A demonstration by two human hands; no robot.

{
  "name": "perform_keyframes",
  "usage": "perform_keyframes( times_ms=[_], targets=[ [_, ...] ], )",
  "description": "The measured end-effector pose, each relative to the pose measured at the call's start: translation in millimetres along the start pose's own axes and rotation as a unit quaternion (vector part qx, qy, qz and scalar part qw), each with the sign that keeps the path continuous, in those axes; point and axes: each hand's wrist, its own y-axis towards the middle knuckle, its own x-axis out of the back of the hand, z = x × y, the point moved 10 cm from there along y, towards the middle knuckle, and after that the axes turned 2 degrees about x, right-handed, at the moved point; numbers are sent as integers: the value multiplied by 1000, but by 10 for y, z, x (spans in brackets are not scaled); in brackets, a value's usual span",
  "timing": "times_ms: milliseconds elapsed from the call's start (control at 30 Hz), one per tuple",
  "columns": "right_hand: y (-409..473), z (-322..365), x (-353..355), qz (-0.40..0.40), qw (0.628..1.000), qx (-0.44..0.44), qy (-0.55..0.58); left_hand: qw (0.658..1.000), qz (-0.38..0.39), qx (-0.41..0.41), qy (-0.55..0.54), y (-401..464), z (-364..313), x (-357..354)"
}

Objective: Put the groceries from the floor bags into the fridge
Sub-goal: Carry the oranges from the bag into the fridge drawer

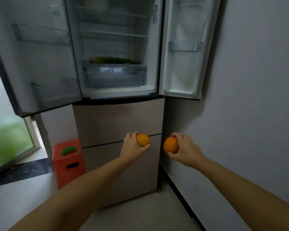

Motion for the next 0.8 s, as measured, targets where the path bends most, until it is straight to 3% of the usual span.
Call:
perform_keyframes(
  times_ms=[133, 267, 467, 667, 733, 800],
  targets=[
    [964, -239, 93, 15, 999, 38, 5, 999, -25, 45, -16, 840, 18, 23],
    [1797, -393, -31, 24, 974, -22, 226, 988, -35, 107, -109, 1464, 219, 31],
    [3037, -246, -614, 58, 834, -124, 535, 951, -89, 167, -245, 2638, 543, 133],
    [4520, 103, -742, 65, 620, -183, 760, 895, -75, 176, -402, 4043, 656, 398],
    [4981, 194, -744, 75, 585, -187, 785, 879, -65, 180, -437, 4473, 655, 534],
    [5392, 254, -761, 82, 575, -183, 793, 856, -56, 194, -476, 4852, 706, 651]
  ],
)
